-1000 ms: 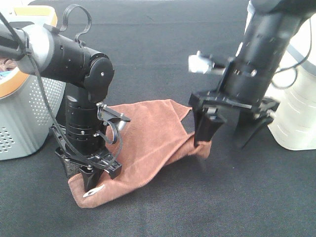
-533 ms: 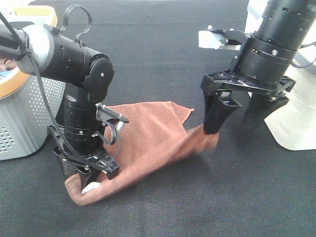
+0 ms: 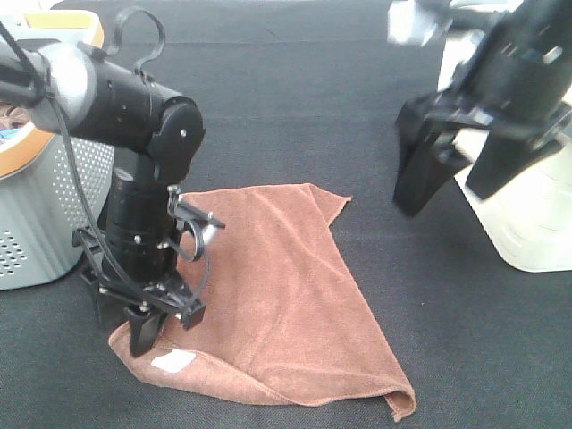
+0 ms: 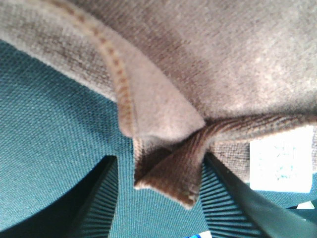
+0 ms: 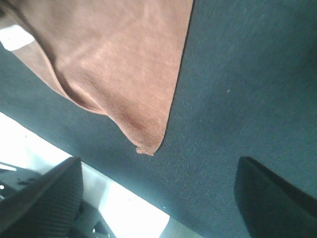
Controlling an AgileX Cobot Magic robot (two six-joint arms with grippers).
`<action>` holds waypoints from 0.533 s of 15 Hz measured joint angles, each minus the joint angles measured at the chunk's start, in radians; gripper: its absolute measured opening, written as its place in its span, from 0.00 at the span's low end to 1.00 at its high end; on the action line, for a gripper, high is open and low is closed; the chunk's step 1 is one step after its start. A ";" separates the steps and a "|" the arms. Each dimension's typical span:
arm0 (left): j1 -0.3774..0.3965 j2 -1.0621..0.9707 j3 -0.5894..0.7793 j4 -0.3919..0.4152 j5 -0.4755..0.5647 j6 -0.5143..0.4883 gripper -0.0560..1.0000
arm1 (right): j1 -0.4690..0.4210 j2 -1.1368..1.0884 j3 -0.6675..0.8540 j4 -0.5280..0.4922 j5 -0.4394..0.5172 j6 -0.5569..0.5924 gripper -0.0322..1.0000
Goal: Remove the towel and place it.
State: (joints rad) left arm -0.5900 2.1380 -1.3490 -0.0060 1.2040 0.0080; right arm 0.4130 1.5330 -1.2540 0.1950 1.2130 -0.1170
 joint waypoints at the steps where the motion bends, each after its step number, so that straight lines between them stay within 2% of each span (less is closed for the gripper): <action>1: 0.000 -0.026 -0.018 -0.003 0.001 0.000 0.52 | 0.000 -0.038 0.000 0.000 0.000 0.000 0.80; 8: 0.000 -0.243 -0.150 -0.038 0.001 0.000 0.52 | 0.000 -0.299 0.000 0.000 0.004 0.009 0.80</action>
State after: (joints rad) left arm -0.5900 1.8950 -1.4990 -0.0440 1.2050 0.0080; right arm 0.4130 1.2340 -1.2540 0.1950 1.2170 -0.1080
